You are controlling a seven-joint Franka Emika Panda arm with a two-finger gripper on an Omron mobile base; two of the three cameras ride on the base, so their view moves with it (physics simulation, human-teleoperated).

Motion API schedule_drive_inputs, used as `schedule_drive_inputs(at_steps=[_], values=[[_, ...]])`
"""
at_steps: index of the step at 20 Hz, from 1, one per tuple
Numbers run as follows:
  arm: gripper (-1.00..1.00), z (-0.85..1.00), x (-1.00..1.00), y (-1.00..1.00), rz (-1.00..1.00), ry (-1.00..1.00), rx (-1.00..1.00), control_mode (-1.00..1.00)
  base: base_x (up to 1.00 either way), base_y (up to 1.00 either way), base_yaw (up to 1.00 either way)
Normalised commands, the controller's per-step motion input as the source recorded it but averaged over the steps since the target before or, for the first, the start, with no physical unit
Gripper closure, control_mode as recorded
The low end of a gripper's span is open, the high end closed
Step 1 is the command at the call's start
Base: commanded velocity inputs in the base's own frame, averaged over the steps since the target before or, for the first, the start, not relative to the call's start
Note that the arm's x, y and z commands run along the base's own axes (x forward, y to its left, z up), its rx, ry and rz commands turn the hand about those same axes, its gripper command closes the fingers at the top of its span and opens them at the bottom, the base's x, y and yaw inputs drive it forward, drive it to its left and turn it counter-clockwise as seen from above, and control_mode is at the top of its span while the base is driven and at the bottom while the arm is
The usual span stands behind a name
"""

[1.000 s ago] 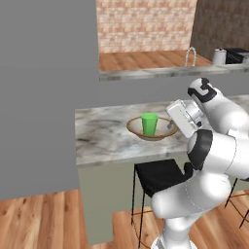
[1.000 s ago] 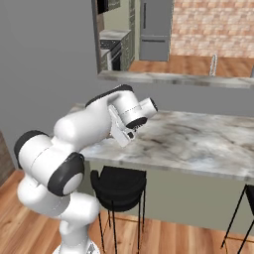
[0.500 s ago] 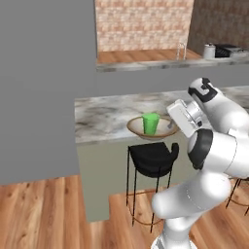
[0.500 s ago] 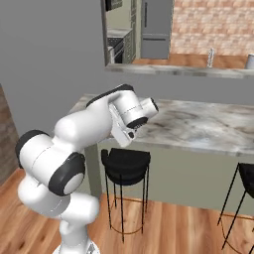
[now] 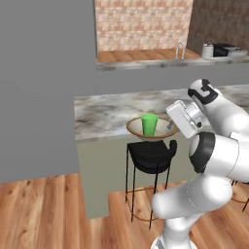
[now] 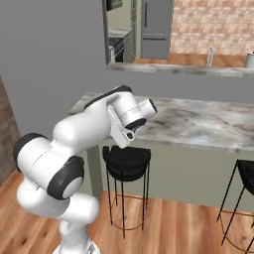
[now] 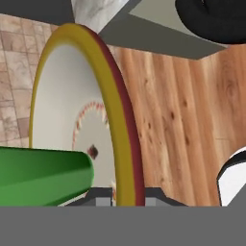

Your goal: Place the cup inside the bowl on the dining table and move the bowl to any counter.

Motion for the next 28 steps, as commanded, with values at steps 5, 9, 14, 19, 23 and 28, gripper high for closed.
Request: schedule_drive_inputs(at_steps=[5,9,14,19,23,28], values=[[1.00,0.00,0.00,0.00,0.00,0.00,0.00,1.00,0.00,-0.48,0.00],[1.00,0.00,0.00,0.00,0.00,0.00,0.00,1.00,0.00,-0.59,0.00],[1.00,0.00,0.00,0.00,0.00,0.00,0.00,1.00,0.00,-0.72,0.00],[1.00,0.00,0.00,0.00,0.00,0.00,0.00,1.00,0.01,-0.79,0.00],[1.00,0.00,0.00,0.00,0.00,0.00,0.00,1.00,0.00,-0.72,0.00],[1.00,0.00,0.00,0.00,0.00,0.00,0.00,1.00,0.00,-0.67,0.00]])
